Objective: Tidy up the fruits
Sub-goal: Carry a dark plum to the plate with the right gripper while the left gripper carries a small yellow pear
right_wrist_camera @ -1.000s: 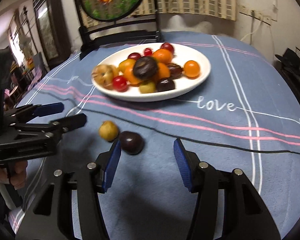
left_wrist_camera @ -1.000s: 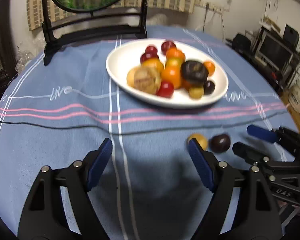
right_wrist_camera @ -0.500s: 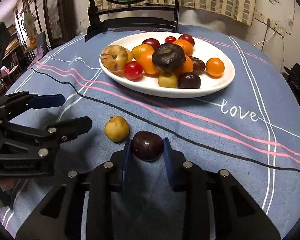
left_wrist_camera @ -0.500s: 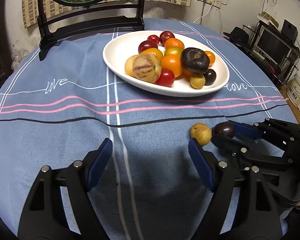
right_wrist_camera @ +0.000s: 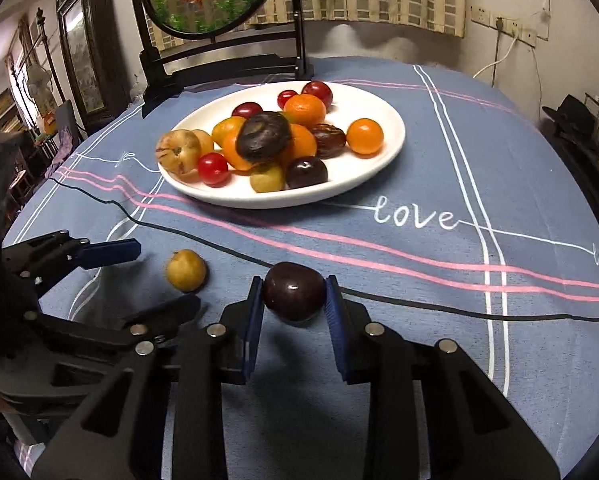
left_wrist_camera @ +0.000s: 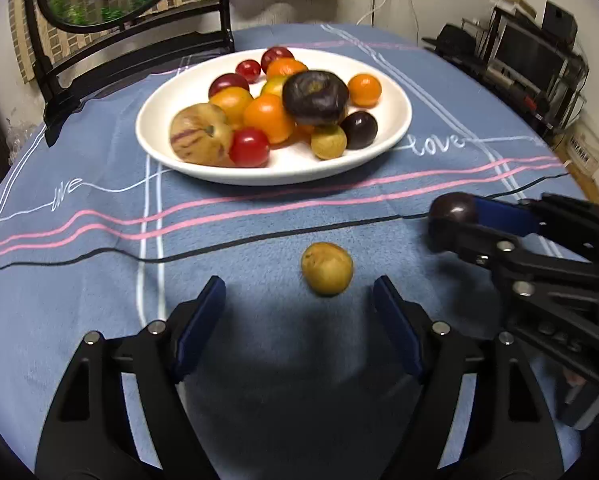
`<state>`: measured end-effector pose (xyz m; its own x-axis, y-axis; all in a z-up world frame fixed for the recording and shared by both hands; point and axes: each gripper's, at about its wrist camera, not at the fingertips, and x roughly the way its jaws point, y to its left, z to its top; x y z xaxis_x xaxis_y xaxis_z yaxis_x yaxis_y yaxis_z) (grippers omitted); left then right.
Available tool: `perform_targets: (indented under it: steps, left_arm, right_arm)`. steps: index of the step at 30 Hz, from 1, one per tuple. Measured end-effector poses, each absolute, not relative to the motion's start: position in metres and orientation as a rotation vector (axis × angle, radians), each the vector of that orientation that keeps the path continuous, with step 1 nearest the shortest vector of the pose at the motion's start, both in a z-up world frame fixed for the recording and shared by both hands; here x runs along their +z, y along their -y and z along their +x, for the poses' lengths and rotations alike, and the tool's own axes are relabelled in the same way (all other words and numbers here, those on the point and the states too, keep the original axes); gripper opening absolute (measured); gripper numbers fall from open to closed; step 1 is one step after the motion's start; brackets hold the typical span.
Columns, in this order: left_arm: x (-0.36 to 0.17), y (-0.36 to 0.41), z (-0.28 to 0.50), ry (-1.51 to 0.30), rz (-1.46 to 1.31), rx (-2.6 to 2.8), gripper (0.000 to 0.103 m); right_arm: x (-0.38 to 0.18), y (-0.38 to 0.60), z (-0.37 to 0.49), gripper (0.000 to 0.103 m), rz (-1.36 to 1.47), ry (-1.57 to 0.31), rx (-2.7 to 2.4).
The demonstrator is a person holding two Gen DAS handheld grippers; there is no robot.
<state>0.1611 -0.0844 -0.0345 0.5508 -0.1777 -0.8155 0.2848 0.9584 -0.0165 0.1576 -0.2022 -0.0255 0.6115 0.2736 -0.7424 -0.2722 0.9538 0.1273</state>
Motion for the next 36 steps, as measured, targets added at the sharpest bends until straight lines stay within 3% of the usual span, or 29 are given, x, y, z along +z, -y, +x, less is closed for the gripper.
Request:
perform_targets:
  steps: [3, 7, 9, 36]
  left_arm:
    - [-0.038, 0.090, 0.167, -0.955, 0.133, -0.273, 0.068]
    - [-0.036, 0.093, 0.171, -0.941, 0.147, -0.268, 0.035]
    - [-0.034, 0.097, 0.172, -0.943, 0.171, -0.269, 0.028]
    - [0.006, 0.058, 0.142, -0.878, 0.093, -0.236, 0.028]
  right_arm:
    - [-0.024, 0.205, 0.157, 0.031, 0.009, -0.850, 0.315]
    - [-0.024, 0.205, 0.156, 0.031, 0.007, -0.846, 0.311]
    - [-0.025, 0.204, 0.157, 0.030, 0.004, -0.850, 0.305]
    - [-0.013, 0.201, 0.147, 0.031, 0.021, -0.771, 0.337]
